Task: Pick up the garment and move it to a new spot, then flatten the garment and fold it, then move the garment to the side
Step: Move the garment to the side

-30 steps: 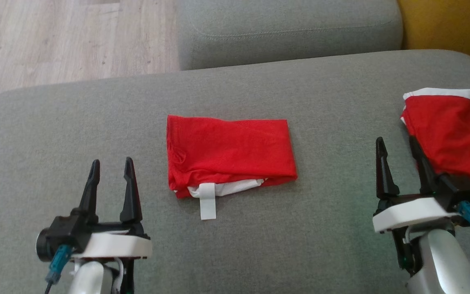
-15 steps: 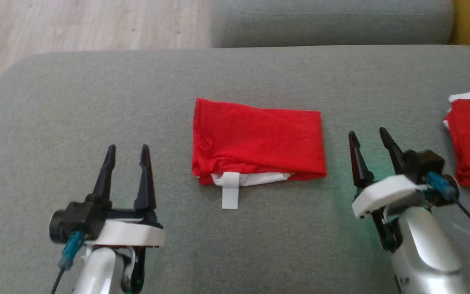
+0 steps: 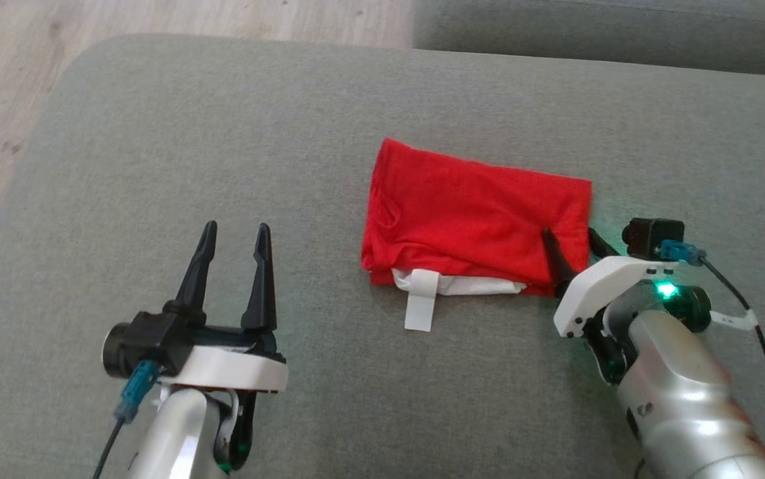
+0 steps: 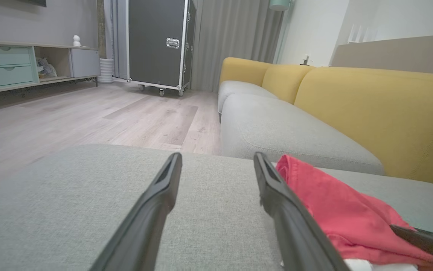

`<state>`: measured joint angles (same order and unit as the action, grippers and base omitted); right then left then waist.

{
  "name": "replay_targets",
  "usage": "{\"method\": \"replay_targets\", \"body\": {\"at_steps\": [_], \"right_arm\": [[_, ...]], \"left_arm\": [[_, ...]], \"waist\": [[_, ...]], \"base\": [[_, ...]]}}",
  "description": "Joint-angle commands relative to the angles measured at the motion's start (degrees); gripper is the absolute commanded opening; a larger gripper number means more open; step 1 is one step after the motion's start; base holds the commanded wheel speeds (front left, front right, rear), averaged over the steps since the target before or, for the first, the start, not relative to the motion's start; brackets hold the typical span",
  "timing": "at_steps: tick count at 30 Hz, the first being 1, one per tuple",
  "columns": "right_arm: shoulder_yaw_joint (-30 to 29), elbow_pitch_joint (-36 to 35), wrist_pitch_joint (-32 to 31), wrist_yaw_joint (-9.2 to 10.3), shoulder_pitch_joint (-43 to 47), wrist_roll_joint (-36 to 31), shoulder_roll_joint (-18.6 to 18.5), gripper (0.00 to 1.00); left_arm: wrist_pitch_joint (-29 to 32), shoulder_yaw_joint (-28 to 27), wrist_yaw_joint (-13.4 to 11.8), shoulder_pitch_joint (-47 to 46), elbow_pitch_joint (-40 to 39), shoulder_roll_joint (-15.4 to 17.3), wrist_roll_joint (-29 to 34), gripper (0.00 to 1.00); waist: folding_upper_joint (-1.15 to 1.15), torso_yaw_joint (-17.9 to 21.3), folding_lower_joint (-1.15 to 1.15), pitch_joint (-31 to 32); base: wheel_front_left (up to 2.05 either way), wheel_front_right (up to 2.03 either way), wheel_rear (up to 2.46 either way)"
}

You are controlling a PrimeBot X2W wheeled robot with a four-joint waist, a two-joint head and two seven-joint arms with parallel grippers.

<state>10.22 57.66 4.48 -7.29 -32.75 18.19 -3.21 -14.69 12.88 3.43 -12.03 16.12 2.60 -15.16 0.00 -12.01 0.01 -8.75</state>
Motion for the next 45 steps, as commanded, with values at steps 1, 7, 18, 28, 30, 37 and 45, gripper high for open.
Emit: {"method": "replay_targets", "body": {"at_steps": [1, 7, 18, 28, 30, 37, 45], "right_arm": [[1.65, 0.52, -0.12, -0.2, -2.17, 0.59, 0.33, 1.0], [5.09, 6.28, 0.71, -0.2, -4.33, 1.27, 0.33, 0.0], [6.53, 6.76, 10.0, -0.2, -7.88, -11.73, 0.28, 0.0], [6.38, -2.19, 10.12, -0.2, -6.59, -23.21, -8.39, 0.0], [7.03, -3.74, 9.26, -0.2, -6.95, -23.12, -11.21, 0.0], [8.83, -8.63, 5.38, -0.2, -8.18, -20.59, -20.64, 0.0], [6.14, -10.44, 1.2, -0.2, -8.84, -16.81, -32.07, 0.0]], "left_arm": [[-0.3, -1.47, -0.66, -2.63, -1.66, 0.28, -0.35, 1.0], [-0.3, -0.92, -1.04, -2.84, -1.73, 0.28, -0.52, 1.0], [-0.3, -0.5, -1.18, -1.8, -2.54, 0.28, 0.01, 1.0], [-0.3, 3.17, -2.37, -1.61, -4.31, 0.28, -0.82, 1.0], [-0.3, 3.2, -2.52, -1.89, -4.47, 0.28, -0.87, 1.0], [-0.3, 3.38, -2.73, -2.64, -4.74, 0.28, -0.72, 1.0], [-0.3, 3.44, -2.35, -4.68, -4.94, 0.28, -0.79, 1.0]], "waist": [[0.0, -0.87, -0.01, -0.41], [0.0, -1.62, -0.01, -0.65], [0.0, 3.87, -0.01, 2.09], [0.0, 12.16, -0.01, 3.73], [0.0, 13.41, -0.01, 3.49], [0.0, 15.68, -0.01, 2.1], [0.0, 15.83, -0.01, -1.92]], "base": [[0.0, 0.0, 0.0], [0.0, 0.0, 0.0], [0.0, 0.0, 0.0], [0.0, 0.0, 0.0], [0.0, 0.0, 0.0], [0.0, 0.0, 0.0], [0.0, 0.0, 0.0]]}}
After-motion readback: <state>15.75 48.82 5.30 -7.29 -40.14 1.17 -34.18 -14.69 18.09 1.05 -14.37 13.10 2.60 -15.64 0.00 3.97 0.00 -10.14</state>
